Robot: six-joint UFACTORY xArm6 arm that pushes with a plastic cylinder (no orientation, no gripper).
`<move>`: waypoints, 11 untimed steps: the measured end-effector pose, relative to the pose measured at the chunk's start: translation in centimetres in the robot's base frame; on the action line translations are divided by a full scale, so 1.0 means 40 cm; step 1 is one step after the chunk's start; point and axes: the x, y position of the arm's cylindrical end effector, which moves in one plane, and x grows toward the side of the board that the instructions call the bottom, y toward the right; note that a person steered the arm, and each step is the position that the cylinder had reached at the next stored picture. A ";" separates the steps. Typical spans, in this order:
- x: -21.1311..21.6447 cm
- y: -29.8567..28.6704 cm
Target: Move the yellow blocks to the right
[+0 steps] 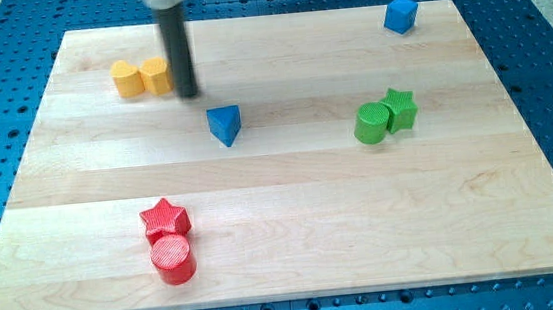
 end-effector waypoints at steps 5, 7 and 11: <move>-0.068 -0.168; -0.068 -0.022; -0.068 0.177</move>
